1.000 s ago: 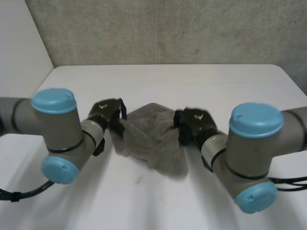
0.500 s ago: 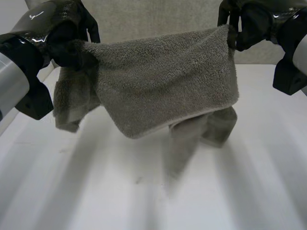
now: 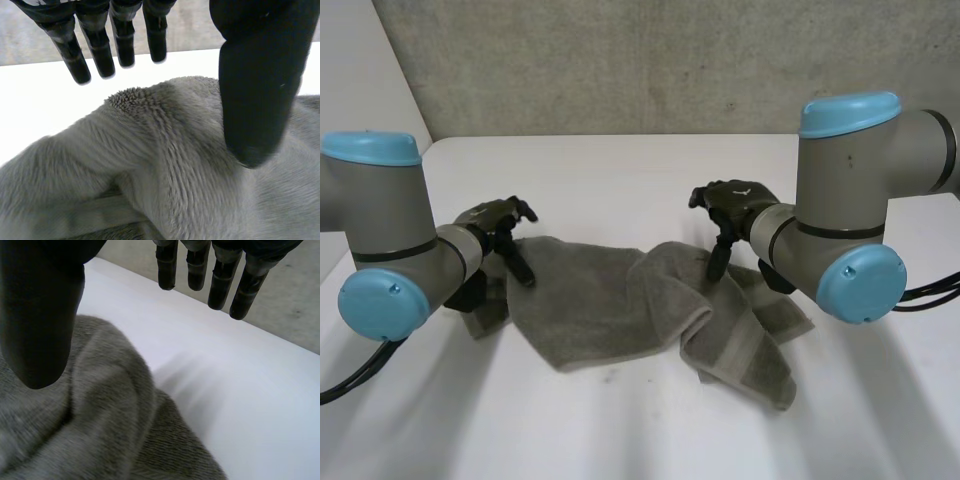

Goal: Fold the towel.

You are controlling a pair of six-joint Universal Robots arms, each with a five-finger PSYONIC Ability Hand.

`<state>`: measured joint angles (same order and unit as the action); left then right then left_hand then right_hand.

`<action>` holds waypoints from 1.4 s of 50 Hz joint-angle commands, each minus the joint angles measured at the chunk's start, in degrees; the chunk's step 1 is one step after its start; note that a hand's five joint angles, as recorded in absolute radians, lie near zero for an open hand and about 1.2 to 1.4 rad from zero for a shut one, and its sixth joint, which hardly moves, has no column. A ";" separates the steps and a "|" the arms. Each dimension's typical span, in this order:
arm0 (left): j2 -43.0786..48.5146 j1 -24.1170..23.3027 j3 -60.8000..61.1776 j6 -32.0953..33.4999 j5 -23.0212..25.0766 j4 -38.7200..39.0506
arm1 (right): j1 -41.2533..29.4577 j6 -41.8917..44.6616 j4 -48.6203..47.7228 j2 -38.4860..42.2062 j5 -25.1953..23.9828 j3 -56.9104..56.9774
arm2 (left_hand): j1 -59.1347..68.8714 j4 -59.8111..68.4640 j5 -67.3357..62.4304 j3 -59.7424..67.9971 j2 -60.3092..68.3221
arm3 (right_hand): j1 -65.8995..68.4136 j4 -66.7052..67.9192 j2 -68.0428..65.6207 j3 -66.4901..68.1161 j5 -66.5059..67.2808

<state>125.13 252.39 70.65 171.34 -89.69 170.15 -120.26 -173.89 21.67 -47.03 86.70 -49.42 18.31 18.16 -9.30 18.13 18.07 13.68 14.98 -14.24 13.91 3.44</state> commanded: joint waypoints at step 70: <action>-9.64 -18.34 34.90 12.96 -10.68 28.31 | 3.98 14.81 -48.82 -28.47 2.42 -68.53 | 8.39 8.54 -7.40 8.57 8.63 | 66.32 65.02 -65.76 66.09 66.56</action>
<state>115.97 234.06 105.58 184.32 -100.27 198.43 -117.44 -159.80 -27.19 -74.79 89.27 -117.94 22.13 22.20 -12.36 22.28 22.28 76.93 76.71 -75.97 75.94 67.15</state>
